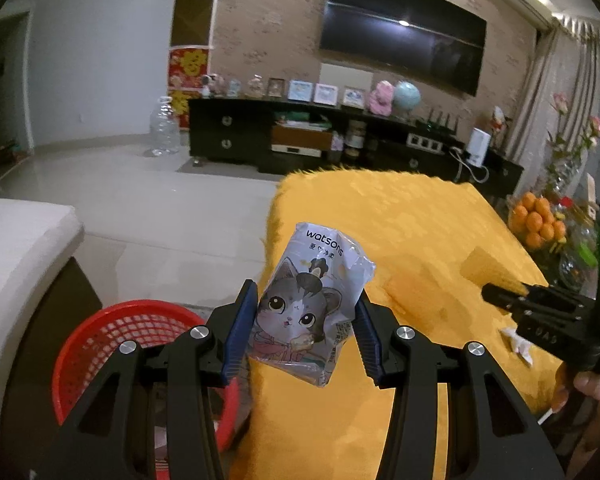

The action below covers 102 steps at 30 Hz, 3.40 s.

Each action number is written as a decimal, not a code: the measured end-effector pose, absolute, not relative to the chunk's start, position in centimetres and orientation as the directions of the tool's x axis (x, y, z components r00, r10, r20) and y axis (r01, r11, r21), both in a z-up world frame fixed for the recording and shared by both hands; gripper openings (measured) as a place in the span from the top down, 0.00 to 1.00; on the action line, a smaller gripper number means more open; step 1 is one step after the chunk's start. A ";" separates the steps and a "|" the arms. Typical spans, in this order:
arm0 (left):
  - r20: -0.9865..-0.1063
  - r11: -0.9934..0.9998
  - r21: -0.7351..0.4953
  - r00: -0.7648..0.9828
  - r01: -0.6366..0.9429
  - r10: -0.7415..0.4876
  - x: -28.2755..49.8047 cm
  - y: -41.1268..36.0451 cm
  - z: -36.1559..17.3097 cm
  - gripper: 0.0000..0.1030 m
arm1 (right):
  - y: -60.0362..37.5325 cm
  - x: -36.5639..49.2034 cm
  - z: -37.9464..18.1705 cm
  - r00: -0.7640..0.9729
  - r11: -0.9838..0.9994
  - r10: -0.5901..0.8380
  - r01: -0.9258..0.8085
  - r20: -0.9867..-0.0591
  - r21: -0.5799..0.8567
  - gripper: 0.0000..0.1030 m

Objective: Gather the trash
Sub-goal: 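Carry both items over the red wastebasket and open both grippers to drop them, then move both tools back over the table toward the tissue and foam net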

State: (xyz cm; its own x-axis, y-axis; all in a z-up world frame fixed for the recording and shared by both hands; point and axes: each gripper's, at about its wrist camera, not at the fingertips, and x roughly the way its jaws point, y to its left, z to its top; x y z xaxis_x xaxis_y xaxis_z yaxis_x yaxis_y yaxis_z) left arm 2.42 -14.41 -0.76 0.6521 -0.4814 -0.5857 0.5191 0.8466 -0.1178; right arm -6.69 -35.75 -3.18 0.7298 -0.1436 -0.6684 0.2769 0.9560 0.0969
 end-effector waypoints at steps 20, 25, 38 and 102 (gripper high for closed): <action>-0.532 0.948 -0.008 0.801 0.319 -0.274 5.5 -5.5 4.6 0.56 | -28.9 2.0 3.6 0.812 0.992 -0.014 0.082 -0.583 0.091 0.66; -0.571 0.965 -0.047 0.786 0.258 -0.238 6.7 -3.1 2.7 0.56 | -26.9 4.1 3.5 0.808 0.993 0.059 0.015 -0.586 0.120 0.66; -0.650 0.980 -0.082 0.736 0.181 -0.190 8.2 -0.1 0.0 0.56 | -21.3 6.2 -0.3 0.738 0.982 0.185 -0.107 -0.650 0.158 0.66; -0.680 0.936 -0.089 0.666 0.340 -0.306 6.5 -5.7 -0.6 0.25 | -33.0 -3.8 -2.0 0.737 0.984 -0.077 0.167 -0.671 0.070 0.33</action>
State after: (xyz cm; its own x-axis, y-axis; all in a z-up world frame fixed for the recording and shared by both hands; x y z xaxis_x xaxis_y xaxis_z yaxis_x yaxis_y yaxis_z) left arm 6.55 -5.73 -0.63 0.6660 -0.3062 -0.6802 0.3396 0.9363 -0.0890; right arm -3.76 -33.00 -2.02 0.7373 -0.0772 -0.6711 0.1665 0.9836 0.0699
